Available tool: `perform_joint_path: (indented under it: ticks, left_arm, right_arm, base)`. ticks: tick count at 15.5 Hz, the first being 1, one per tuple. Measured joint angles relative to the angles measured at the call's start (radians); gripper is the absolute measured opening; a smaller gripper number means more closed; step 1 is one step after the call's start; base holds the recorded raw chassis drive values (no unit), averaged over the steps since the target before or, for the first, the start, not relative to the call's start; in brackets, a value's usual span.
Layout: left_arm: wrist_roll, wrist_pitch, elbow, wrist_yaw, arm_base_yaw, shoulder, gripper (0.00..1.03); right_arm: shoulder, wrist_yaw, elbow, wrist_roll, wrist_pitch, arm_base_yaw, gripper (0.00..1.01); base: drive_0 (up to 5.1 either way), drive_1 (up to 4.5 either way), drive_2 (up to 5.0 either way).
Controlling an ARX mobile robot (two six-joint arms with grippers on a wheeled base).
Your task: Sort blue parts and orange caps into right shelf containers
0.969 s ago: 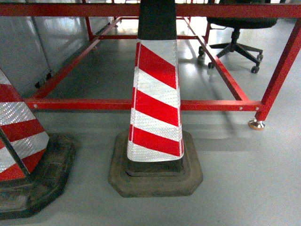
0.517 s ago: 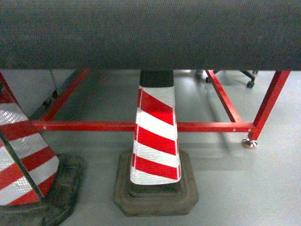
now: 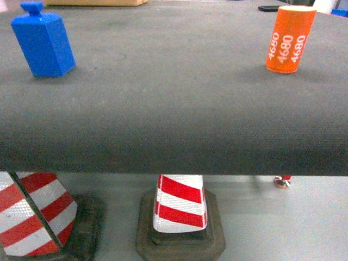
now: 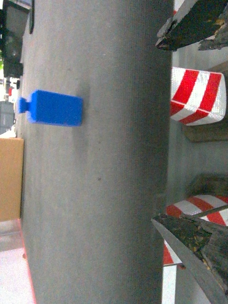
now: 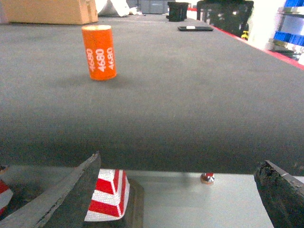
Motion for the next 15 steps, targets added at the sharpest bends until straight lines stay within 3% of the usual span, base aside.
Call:
perform_joint_path:
  ticks: [15]
  left_arm:
    - [0.000, 0.000, 0.000, 0.000, 0.000, 0.000, 0.98]
  right_arm:
    - [0.000, -0.001, 0.000, -0.001, 0.000, 0.000, 0.98]
  base:
    - [0.0, 0.00, 0.0]
